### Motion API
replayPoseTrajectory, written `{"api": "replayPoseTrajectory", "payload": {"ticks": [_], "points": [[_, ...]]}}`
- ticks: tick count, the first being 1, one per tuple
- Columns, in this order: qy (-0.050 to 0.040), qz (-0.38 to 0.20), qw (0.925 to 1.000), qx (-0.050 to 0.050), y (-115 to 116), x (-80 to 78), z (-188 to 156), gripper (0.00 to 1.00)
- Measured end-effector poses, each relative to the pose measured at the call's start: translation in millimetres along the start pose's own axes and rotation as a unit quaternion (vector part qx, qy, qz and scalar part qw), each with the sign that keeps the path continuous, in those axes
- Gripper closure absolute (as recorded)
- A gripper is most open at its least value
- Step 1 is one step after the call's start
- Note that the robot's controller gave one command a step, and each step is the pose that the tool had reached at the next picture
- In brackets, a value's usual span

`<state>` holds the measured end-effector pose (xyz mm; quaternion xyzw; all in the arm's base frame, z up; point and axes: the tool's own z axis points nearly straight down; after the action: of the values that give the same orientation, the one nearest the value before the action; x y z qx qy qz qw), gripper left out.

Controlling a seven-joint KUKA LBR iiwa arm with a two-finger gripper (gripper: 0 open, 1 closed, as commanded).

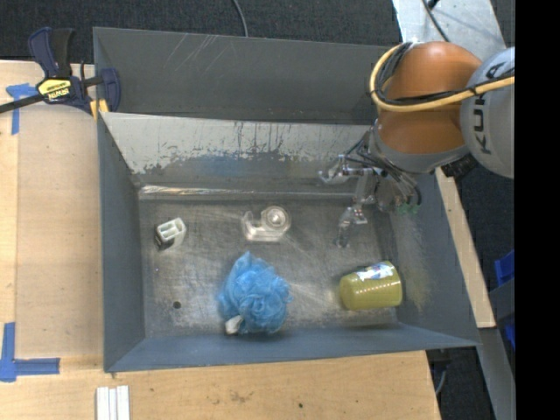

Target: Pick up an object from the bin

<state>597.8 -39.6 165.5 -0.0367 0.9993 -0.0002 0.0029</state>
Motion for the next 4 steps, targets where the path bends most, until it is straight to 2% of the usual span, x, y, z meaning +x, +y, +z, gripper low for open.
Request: {"api": "replayPoseTrajectory", "payload": {"ticks": [1,2,3,4], "points": [[0.002,0.074,0.9973,0.0,18,5.2,15,0.0],[-0.0015,0.023,0.9997,0.0,51,11.4,48,0.0],[0.0023,-0.069,0.9976,0.0,68,6.8,71,0.0],[-0.0118,-0.144,0.9895,0.0,73,-17.8,81,1.0]]}}
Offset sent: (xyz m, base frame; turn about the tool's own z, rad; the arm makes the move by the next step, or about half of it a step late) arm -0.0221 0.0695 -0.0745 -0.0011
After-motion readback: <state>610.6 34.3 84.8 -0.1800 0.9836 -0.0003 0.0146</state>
